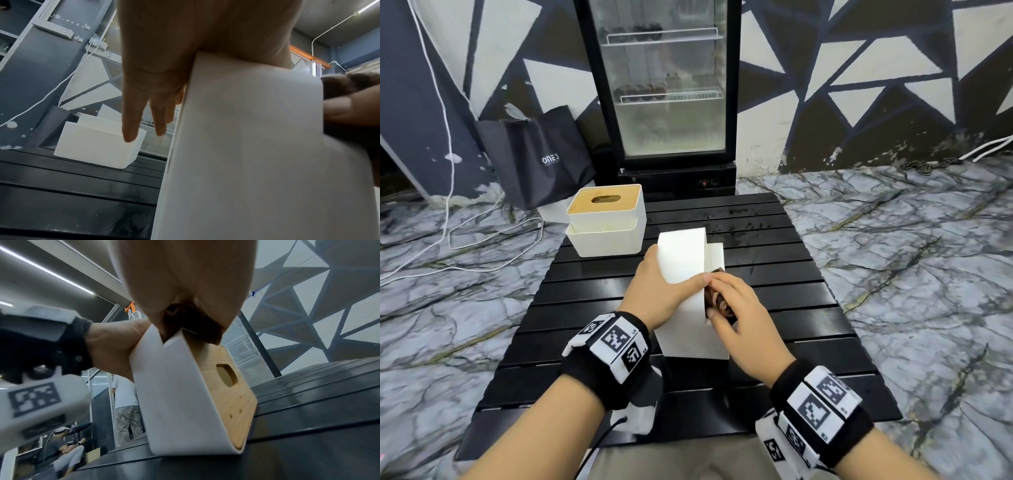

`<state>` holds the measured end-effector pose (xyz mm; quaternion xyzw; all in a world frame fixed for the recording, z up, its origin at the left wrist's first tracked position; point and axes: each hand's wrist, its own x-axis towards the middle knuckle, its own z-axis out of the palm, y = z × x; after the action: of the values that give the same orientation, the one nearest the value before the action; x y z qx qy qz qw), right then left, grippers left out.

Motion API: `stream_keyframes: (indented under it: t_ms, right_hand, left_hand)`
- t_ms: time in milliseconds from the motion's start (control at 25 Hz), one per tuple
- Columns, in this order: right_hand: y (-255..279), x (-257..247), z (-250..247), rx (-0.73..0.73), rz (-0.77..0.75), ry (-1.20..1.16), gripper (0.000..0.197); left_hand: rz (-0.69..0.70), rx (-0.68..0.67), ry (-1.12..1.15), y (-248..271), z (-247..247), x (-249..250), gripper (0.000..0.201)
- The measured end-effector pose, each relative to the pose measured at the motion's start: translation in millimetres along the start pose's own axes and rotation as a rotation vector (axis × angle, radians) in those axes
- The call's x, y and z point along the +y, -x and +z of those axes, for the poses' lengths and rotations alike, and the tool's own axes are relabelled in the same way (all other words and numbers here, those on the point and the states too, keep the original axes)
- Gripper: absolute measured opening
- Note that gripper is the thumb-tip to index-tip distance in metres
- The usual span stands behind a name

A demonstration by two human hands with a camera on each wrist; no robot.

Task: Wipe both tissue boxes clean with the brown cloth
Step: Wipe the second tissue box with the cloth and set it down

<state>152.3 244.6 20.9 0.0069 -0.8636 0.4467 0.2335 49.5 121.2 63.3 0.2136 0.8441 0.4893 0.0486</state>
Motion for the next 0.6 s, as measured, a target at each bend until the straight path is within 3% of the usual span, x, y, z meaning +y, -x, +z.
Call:
stream_keyframes:
  t_ms: [160, 320, 520, 600]
  right_hand:
    - [-13.1, 4.6, -5.0, -0.026, 0.010, -0.042, 0.039]
    - [-5.5, 3.3, 1.3, -0.014, 0.021, -0.049, 0.045]
    - [-6.2, 3.2, -8.9, -0.063, -0.006, -0.054, 0.040]
    - [-14.1, 2.2, -6.3, -0.046, 0.005, -0.060, 0.038]
  left_hand:
    - [0.004, -0.014, 0.035, -1.4, 0.3, -0.3, 0.077]
    - [0.012, 0.011, 0.069, 0.2, 1.7, -1.7, 0.072]
    - [0.018, -0.025, 0.042, -2.0, 1.1, -3.3, 0.094]
    - [0.019, -0.012, 0.060, -2.4, 1.7, -3.6, 0.091]
